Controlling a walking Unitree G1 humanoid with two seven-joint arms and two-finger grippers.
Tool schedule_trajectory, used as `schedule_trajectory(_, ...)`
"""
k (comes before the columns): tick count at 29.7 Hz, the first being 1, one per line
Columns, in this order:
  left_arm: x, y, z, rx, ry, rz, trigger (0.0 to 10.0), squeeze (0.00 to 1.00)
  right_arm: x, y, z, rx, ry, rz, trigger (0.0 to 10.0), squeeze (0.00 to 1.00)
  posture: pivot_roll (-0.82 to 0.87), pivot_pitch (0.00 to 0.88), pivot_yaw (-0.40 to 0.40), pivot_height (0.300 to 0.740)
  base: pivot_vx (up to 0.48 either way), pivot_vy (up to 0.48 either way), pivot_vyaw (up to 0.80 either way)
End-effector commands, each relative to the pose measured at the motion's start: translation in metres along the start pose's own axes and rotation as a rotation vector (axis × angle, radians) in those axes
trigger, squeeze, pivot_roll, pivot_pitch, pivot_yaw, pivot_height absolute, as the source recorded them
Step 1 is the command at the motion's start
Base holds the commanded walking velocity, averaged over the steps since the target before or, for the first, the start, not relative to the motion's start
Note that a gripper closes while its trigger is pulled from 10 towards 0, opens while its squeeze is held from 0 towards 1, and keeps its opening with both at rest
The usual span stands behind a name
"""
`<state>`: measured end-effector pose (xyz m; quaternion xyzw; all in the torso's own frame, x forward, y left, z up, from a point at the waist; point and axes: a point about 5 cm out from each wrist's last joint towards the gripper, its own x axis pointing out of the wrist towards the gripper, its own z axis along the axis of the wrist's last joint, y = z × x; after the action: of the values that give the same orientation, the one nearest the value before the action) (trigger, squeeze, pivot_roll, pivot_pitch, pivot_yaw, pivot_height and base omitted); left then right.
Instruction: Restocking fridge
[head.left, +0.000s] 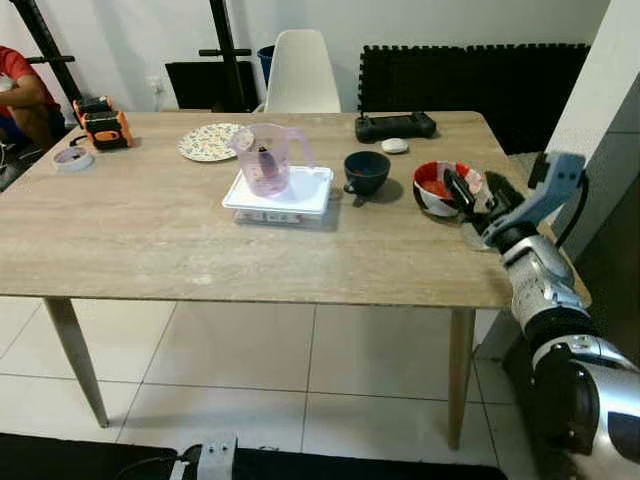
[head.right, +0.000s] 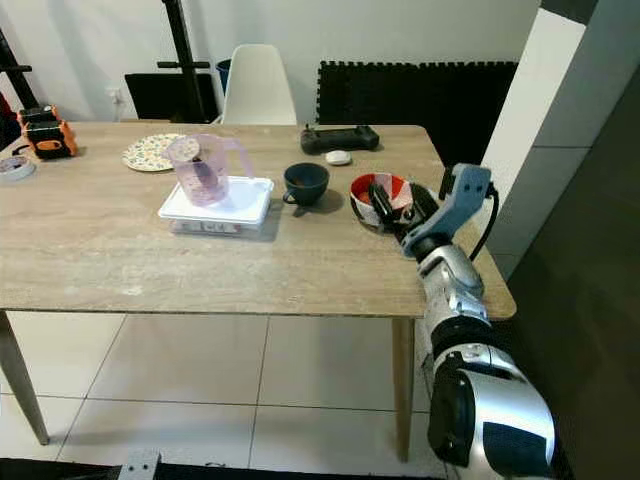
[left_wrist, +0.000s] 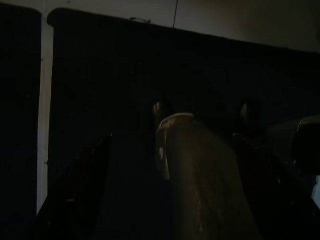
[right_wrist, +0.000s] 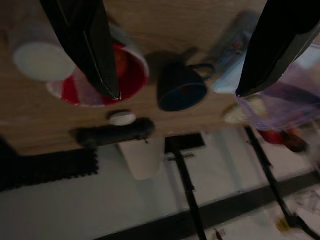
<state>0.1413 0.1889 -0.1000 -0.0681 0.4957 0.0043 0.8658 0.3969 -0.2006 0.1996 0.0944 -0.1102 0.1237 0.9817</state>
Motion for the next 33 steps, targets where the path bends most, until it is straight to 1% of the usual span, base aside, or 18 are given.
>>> schedule_trajectory(1,-0.001,-0.001,-0.009,-0.005,0.02,-0.004,10.0,0.0,0.006,0.0,0.01,-0.071,-0.001,-0.027,10.0,0.0,-0.07,0.0,-0.014,0.74,0.0,0.0,0.0)
schedule_trajectory(2,-0.001,-0.001,-0.009,-0.005,0.02,-0.004,10.0,0.0,0.006,0.0,0.01,-0.071,-0.001,-0.027,10.0,0.0,-0.07,0.0,-0.014,0.74,0.0,0.0,0.0)
schedule_trajectory(3,-0.003,0.001,-0.015,-0.008,0.03,-0.002,10.0,0.0,0.011,-0.003,0.018,-0.147,0.014,-0.08,10.0,0.0,-0.05,0.0,-0.021,0.74,0.0,0.0,0.0)
schedule_trajectory(4,-0.003,0.001,-0.015,-0.008,0.03,-0.002,10.0,0.0,0.011,-0.003,0.018,-0.147,0.014,-0.08,10.0,0.0,-0.05,0.0,-0.021,0.74,0.0,0.0,0.0)
schedule_trajectory(5,-0.004,0.002,-0.019,-0.012,0.035,0.001,10.0,0.0,0.013,-0.007,0.023,-0.221,0.031,-0.129,10.0,0.0,-0.04,0.0,-0.023,0.74,0.0,0.0,0.0)
schedule_trajectory(6,-0.005,0.003,-0.02,-0.014,0.036,0.002,10.0,0.0,0.013,-0.008,0.024,-0.257,0.041,-0.148,10.0,0.0,-0.04,0.0,-0.024,0.74,0.0,0.0,0.0)
schedule_trajectory(9,-0.006,0.005,-0.023,-0.018,0.038,0.005,10.0,0.0,0.014,-0.012,0.027,-0.284,0.052,-0.192,10.0,0.0,-0.04,0.0,-0.023,0.74,0.0,0.0,0.0)
schedule_trajectory(11,-0.008,0.007,-0.028,-0.024,0.044,0.011,10.0,0.0,0.013,-0.019,0.031,-0.271,0.057,-0.239,10.0,0.0,-0.02,0.016,-0.026,0.74,0.0,0.0,0.0)
schedule_trajectory(13,-0.009,0.008,-0.029,-0.025,0.044,0.012,10.0,0.0,0.012,-0.021,0.032,-0.276,0.062,-0.251,10.0,0.0,-0.02,0.016,-0.026,0.74,0.0,0.0,0.0)
schedule_trajectory(14,-0.009,0.009,-0.03,-0.028,0.045,0.015,10.0,0.0,0.012,-0.022,0.031,-0.271,0.069,-0.257,10.0,0.16,-0.01,0.028,-0.027,0.74,0.0,0.0,0.0)
schedule_trajectory(15,-0.01,0.011,-0.032,-0.031,0.045,0.018,10.0,0.0,0.011,-0.024,0.03,-0.261,0.085,-0.245,10.0,1.0,0.0,0.038,-0.028,0.74,0.0,0.0,0.0)
schedule_trajectory(17,-0.011,0.012,-0.033,-0.033,0.045,0.02,10.0,0.0,0.011,-0.024,0.029,-0.253,0.096,-0.234,10.0,1.0,0.0,0.038,-0.028,0.74,0.0,0.0,0.0)
schedule_trajectory(18,-0.012,0.015,-0.035,-0.04,0.042,0.025,10.0,0.0,0.009,-0.028,0.031,-0.254,0.091,-0.258,10.0,1.0,0.01,0.062,-0.024,0.74,0.0,0.0,0.0)
schedule_trajectory(22,-0.014,0.018,-0.037,-0.043,0.039,0.029,10.0,0.0,0.008,-0.033,0.034,-0.25,0.079,-0.3,10.0,1.0,0.02,0.079,-0.021,0.74,0.0,0.0,0.0)
schedule_trajectory(23,-0.016,0.02,-0.04,-0.043,0.038,0.03,10.0,0.0,0.006,-0.038,0.036,-0.24,0.08,-0.327,10.0,0.0,0.03,0.09,-0.017,0.74,0.0,0.0,0.0)
schedule_trajectory(25,-0.016,0.021,-0.041,-0.043,0.038,0.031,10.0,0.0,0.005,-0.04,0.036,-0.234,0.08,-0.336,10.0,0.0,0.03,0.09,-0.017,0.74,0.0,0.0,0.0)
schedule_trajectory(29,-0.022,0.03,-0.051,-0.038,0.046,0.039,10.0,0.0,-0.001,-0.052,0.039,-0.203,0.075,-0.389,10.0,0.0,0.05,0.147,-0.002,0.74,0.0,0.0,0.0)
schedule_trajectory(33,-0.026,0.034,-0.056,-0.032,0.043,0.038,10.0,0.0,-0.004,-0.057,0.04,-0.189,0.079,-0.398,10.0,0.0,0.06,0.186,0.006,0.74,0.0,0.0,0.0)
